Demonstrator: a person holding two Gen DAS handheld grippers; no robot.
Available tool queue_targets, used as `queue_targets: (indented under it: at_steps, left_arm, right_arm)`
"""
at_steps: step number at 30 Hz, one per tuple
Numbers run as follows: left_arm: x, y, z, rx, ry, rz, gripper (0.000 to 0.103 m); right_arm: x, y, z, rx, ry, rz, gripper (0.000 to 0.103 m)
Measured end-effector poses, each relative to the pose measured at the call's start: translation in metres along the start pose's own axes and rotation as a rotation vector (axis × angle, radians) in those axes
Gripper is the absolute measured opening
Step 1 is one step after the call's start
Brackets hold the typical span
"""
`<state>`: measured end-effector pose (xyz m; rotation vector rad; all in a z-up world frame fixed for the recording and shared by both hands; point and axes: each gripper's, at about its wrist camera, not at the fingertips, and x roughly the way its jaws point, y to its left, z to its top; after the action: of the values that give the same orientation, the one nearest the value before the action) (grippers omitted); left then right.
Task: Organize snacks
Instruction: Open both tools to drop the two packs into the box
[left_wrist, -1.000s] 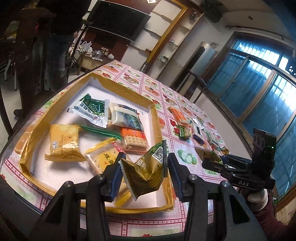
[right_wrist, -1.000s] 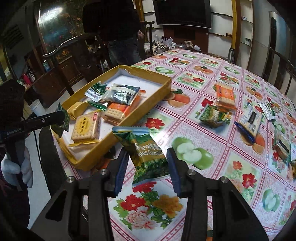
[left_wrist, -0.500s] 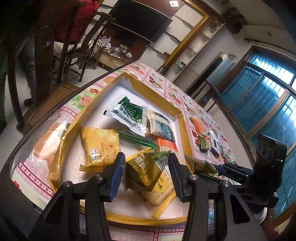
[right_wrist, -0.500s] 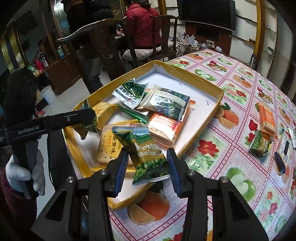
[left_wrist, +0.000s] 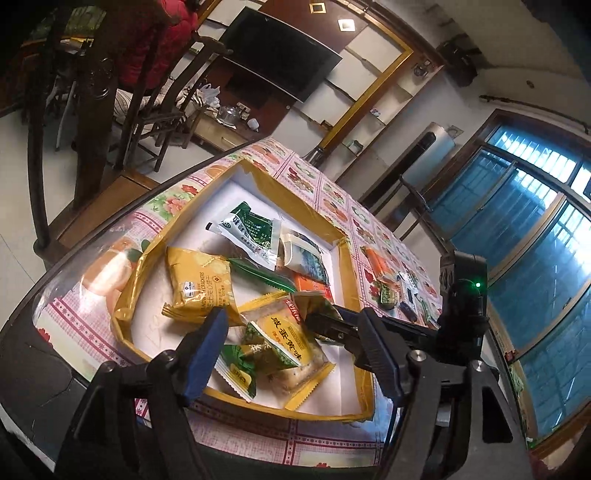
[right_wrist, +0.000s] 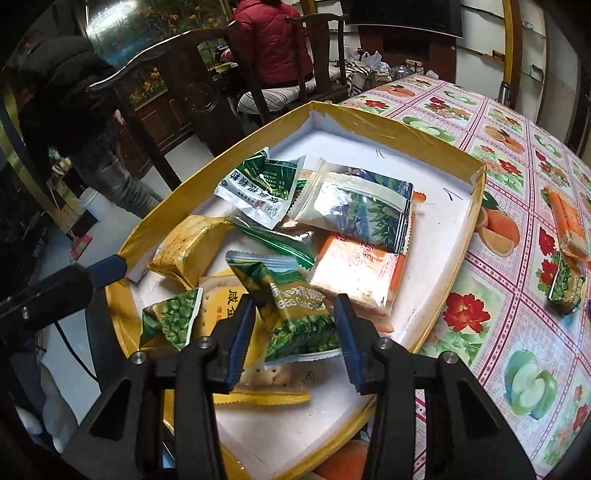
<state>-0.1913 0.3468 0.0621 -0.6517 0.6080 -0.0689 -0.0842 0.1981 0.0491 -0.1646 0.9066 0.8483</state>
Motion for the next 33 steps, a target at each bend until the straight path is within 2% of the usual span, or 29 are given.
queue_targets:
  at_steps: [4, 10, 13, 16, 18, 21, 24, 27, 30, 33]
  left_arm:
    - [-0.003, -0.003, -0.002, -0.003, 0.001, -0.010, 0.074]
    - [-0.001, -0.016, -0.006, 0.018, 0.011, -0.017, 0.076]
    - [-0.003, -0.025, -0.008, 0.031, 0.001, 0.018, 0.081]
    - [-0.003, -0.032, -0.004, 0.019, 0.004, 0.084, 0.082]
    - [-0.004, -0.036, -0.003, 0.012, 0.007, 0.095, 0.082]
    - [-0.009, -0.045, -0.006, 0.025, -0.024, 0.032, 0.082]
    - [-0.012, -0.064, -0.011, 0.079, -0.056, -0.018, 0.082]
    - [-0.002, -0.083, -0.012, 0.110, -0.015, -0.062, 0.082]
    - [0.014, -0.102, -0.016, 0.143, 0.066, -0.104, 0.082]
    - [0.029, -0.129, -0.024, 0.216, 0.124, -0.089, 0.082]
  right_arm:
    - [-0.010, 0.003, -0.003, -0.003, -0.039, -0.001, 0.047]
    - [-0.035, 0.001, -0.011, -0.004, -0.100, -0.010, 0.056]
    - [-0.046, -0.003, -0.020, 0.003, -0.116, -0.009, 0.057]
    - [-0.054, -0.013, -0.028, 0.026, -0.127, -0.006, 0.057]
    - [-0.061, -0.022, -0.035, 0.049, -0.135, -0.002, 0.057]
    - [-0.072, -0.041, -0.048, 0.084, -0.147, -0.006, 0.057]
    - [-0.087, -0.067, -0.064, 0.128, -0.160, -0.030, 0.057]
    - [-0.102, -0.099, -0.079, 0.189, -0.172, -0.063, 0.057]
    - [-0.119, -0.138, -0.095, 0.268, -0.186, -0.102, 0.058]
    - [-0.139, -0.175, -0.107, 0.349, -0.211, -0.138, 0.058]
